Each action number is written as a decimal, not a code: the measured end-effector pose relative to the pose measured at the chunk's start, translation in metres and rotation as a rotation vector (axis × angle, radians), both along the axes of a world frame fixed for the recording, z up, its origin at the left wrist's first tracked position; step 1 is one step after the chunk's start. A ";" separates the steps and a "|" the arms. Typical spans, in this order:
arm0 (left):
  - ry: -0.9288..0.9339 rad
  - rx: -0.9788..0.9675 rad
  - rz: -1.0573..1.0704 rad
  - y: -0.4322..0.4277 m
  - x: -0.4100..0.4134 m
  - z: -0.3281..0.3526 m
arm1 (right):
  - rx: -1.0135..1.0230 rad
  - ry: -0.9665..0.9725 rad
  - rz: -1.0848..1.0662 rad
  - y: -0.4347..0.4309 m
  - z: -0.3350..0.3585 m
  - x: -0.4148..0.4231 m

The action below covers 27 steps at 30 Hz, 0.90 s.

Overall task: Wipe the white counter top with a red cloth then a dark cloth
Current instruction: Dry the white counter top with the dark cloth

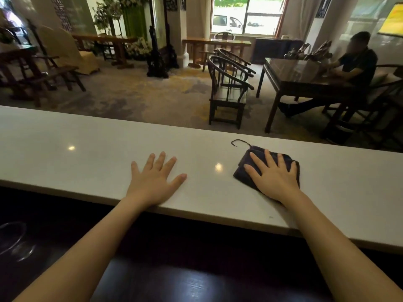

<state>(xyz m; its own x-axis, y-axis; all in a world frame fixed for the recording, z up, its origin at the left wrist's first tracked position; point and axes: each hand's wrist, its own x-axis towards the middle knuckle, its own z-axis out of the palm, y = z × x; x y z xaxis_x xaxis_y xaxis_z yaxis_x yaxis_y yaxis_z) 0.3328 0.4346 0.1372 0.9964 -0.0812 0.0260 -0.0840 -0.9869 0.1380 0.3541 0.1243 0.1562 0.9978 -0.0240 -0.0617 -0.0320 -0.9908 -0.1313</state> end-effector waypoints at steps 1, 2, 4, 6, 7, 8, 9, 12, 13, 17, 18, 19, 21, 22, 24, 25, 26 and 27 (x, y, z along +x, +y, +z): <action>0.001 0.002 -0.004 0.000 0.000 -0.001 | 0.006 -0.008 0.019 0.005 -0.001 -0.011; 0.001 0.006 -0.008 0.000 0.001 -0.001 | 0.018 -0.018 0.047 0.012 -0.002 -0.022; 0.002 0.012 -0.007 0.000 0.002 -0.001 | 0.038 -0.034 0.118 0.033 -0.005 -0.040; 0.007 0.015 -0.001 0.000 0.003 -0.001 | 0.039 -0.028 0.168 0.053 -0.006 -0.047; 0.012 0.016 0.001 -0.001 0.004 -0.001 | 0.043 -0.018 0.177 0.062 -0.005 -0.045; 0.018 0.019 0.002 -0.001 0.004 0.000 | 0.049 -0.005 0.178 0.070 -0.003 -0.040; 0.024 0.022 0.003 -0.001 0.004 0.001 | 0.055 0.003 0.176 0.077 -0.001 -0.034; 0.032 0.028 0.019 -0.002 0.003 0.002 | 0.062 0.005 0.179 0.098 0.001 -0.004; 0.028 0.033 0.023 -0.003 0.003 0.001 | 0.061 0.005 0.187 0.106 0.002 0.009; 0.001 0.033 0.028 -0.005 0.001 -0.003 | 0.045 0.004 0.213 0.139 0.002 0.062; -0.001 0.024 0.029 -0.005 0.001 -0.004 | 0.038 -0.001 0.214 0.149 0.001 0.076; -0.001 0.017 0.028 -0.006 0.002 -0.005 | 0.033 -0.003 0.213 0.156 0.000 0.087; 0.002 0.014 0.033 -0.005 0.003 -0.007 | 0.037 -0.002 0.226 0.174 -0.001 0.109; 0.005 0.014 0.035 -0.006 0.003 -0.008 | 0.040 -0.002 0.233 0.181 -0.001 0.117; 0.007 0.009 0.033 -0.006 0.003 -0.009 | 0.035 -0.006 0.247 0.188 -0.002 0.126; 0.010 0.009 0.031 -0.006 0.004 -0.009 | 0.033 -0.005 0.252 0.188 -0.001 0.127; 0.019 0.011 0.029 -0.006 0.004 -0.007 | 0.032 -0.006 0.258 0.188 -0.001 0.126; 0.028 0.010 0.031 -0.006 0.004 -0.006 | 0.033 -0.009 0.264 0.186 -0.001 0.123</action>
